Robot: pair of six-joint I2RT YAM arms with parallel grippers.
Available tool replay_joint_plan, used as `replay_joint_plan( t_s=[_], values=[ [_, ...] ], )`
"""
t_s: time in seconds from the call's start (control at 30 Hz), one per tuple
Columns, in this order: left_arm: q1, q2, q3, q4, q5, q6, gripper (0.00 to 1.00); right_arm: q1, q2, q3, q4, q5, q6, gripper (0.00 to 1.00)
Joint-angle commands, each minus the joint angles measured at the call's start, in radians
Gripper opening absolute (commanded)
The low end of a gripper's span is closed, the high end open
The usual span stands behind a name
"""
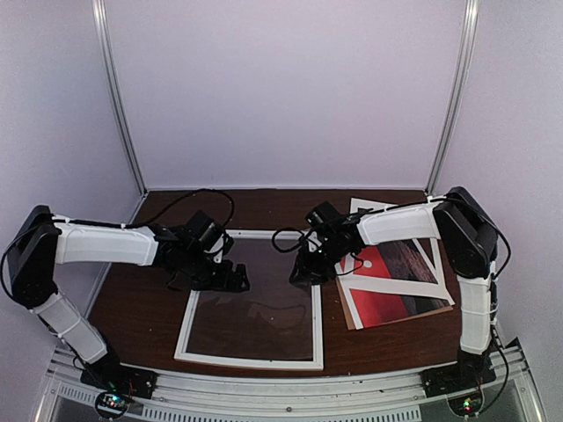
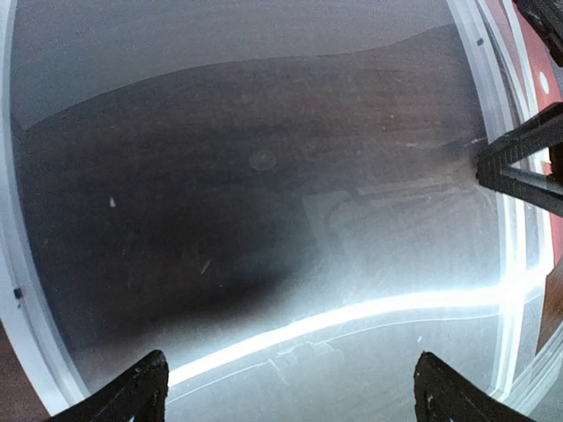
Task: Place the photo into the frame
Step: Place the glass panel at the frame body, then press the glass panel into the frame body.
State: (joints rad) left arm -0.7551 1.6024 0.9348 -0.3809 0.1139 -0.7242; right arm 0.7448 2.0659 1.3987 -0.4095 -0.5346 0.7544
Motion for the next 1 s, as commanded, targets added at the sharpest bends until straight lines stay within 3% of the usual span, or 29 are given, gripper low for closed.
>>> replay_joint_plan(
  t_s=[0.0, 0.3, 0.63, 0.97],
  values=[
    [-0.010, -0.126, -0.043, -0.102, -0.051, 0.017, 0.98, 0.008, 0.011, 0.020, 0.005, -0.001, -0.020, 0.34],
    [-0.012, -0.336, -0.143, -0.350, -0.065, 0.006, 0.98, 0.010, 0.013, 0.026, 0.006, -0.005, -0.022, 0.34],
    [-0.041, -0.439, -0.272, -0.365, 0.007, -0.059, 0.98, 0.009, 0.020, 0.031, 0.005, -0.002, -0.025, 0.34],
    [-0.142, -0.391, -0.281, -0.329, 0.004, -0.112, 0.98, 0.010, 0.022, 0.033, 0.000, -0.002, -0.028, 0.34]
  ],
)
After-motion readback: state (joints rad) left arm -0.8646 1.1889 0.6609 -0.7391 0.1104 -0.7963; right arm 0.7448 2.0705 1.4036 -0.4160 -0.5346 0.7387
